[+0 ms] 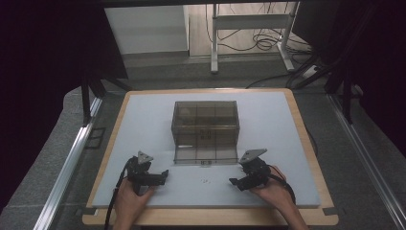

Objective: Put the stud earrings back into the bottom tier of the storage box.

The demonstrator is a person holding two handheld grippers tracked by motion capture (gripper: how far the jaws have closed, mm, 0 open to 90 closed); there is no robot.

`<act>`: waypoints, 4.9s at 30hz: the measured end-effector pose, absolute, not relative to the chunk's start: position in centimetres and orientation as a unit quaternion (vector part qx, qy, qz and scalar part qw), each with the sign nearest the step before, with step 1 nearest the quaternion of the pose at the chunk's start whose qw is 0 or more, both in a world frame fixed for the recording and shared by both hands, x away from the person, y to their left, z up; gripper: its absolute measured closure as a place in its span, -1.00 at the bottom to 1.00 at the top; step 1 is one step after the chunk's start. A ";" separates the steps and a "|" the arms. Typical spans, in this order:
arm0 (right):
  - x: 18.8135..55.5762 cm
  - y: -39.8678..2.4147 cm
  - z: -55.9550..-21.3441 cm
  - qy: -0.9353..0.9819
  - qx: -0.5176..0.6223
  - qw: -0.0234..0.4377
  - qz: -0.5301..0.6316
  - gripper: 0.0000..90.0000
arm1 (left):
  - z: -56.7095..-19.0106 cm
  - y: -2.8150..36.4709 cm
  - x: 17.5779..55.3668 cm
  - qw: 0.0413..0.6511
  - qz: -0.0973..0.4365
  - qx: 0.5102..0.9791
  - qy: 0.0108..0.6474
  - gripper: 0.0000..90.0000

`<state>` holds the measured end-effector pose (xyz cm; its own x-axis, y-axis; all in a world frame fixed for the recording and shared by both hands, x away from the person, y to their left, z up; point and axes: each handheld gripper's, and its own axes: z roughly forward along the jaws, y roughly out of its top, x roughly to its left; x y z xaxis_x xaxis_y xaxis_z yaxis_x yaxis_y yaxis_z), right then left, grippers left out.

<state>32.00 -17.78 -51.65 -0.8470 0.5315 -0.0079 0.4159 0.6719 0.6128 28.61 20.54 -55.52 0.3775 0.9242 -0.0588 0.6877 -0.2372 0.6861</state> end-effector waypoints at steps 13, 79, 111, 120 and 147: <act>32.6 -16.5 -51.0 0.921 0.244 0.065 0.297 -0.26 | -55.5 20.5 28.6 0.322 0.183 0.765 0.527 -1.00; 33.4 -5.8 -50.4 0.978 0.104 0.000 0.180 0.70 | -55.5 20.5 28.6 0.323 0.183 0.765 0.527 -1.00; 34.4 -4.4 -48.8 0.985 0.103 -0.006 0.135 0.96 | -55.5 20.6 28.6 0.323 0.185 0.765 0.526 -1.00; 34.3 -4.0 -49.8 0.989 0.092 -0.010 0.116 0.80 | -55.5 20.6 28.6 0.323 0.184 0.765 0.526 -1.00; 35.4 -4.4 -48.4 0.987 0.111 -0.004 0.120 0.86 | -55.5 20.6 28.6 0.322 0.184 0.766 0.525 -1.00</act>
